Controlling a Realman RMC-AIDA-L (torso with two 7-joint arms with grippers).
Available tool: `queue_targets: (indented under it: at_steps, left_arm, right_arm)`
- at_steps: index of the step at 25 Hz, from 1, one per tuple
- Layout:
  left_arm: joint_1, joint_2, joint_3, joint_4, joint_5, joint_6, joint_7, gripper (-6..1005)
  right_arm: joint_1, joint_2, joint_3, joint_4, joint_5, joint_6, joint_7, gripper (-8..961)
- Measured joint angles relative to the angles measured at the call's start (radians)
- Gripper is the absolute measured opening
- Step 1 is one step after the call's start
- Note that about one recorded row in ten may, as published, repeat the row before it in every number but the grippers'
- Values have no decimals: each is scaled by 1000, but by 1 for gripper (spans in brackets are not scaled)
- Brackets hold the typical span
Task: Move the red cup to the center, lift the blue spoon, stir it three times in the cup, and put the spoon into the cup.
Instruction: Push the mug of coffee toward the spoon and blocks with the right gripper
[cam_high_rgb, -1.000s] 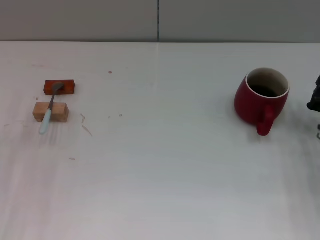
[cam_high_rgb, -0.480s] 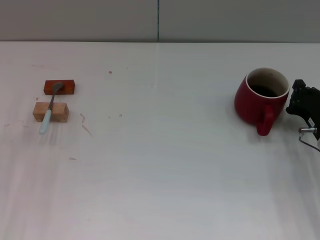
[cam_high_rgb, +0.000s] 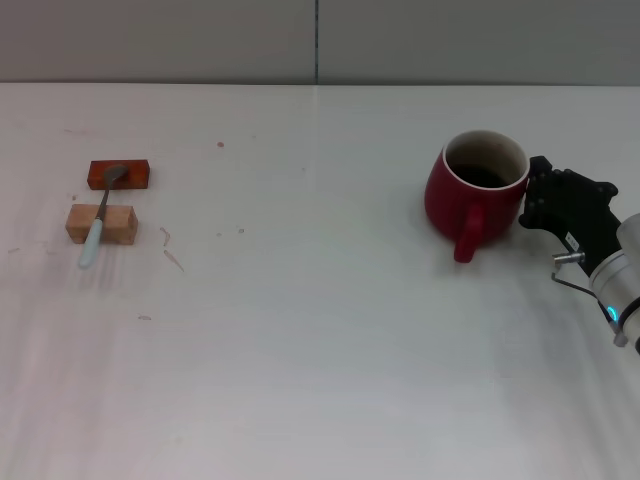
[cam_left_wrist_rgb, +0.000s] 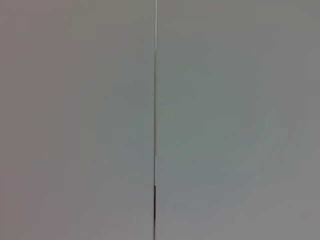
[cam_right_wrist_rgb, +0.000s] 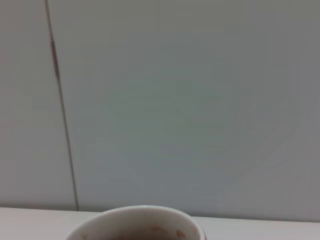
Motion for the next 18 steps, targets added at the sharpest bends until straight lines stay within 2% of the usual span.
queue_targets:
  at_steps: [18]
  left_arm:
    - [0, 0, 4, -1, 0, 0, 0, 836]
  right_arm:
    - [70, 1, 1, 102, -98, 71, 0, 65]
